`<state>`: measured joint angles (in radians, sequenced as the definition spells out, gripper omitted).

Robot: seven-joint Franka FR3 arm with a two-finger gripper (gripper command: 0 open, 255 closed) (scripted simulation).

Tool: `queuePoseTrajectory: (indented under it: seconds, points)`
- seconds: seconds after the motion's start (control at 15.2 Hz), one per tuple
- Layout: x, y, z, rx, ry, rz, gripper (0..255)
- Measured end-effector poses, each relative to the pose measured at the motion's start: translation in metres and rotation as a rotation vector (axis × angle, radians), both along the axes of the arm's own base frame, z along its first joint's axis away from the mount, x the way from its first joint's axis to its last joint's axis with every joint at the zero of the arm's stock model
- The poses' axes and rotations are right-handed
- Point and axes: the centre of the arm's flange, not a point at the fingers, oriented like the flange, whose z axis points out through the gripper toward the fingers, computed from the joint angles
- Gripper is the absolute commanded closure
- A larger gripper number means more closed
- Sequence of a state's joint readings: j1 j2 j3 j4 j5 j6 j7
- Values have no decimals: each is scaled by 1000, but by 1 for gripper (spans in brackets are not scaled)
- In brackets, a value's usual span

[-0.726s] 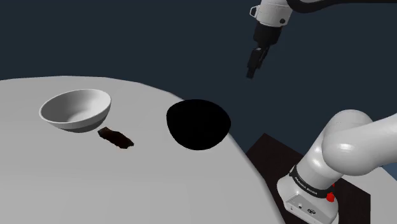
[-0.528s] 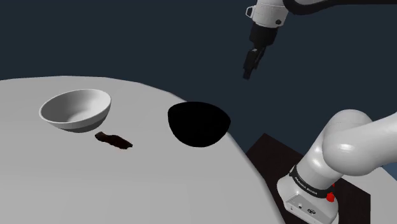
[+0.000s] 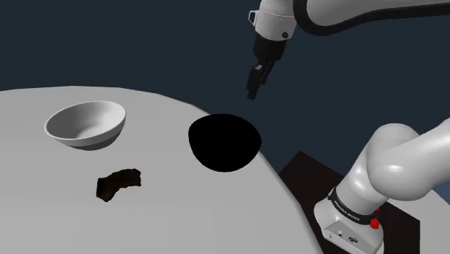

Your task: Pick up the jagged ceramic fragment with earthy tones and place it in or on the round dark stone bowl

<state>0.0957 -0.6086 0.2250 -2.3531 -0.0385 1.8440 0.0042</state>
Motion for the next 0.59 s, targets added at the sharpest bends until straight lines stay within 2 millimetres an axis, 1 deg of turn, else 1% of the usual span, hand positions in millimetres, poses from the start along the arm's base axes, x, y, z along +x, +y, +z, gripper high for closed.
queuePoseTrajectory:
  seconds: [0.46, 0.59]
  points:
    - [15, 92, -21, -43, -57, 69, 0]
    - [23, 119, -26, -55, -73, 89, 0]
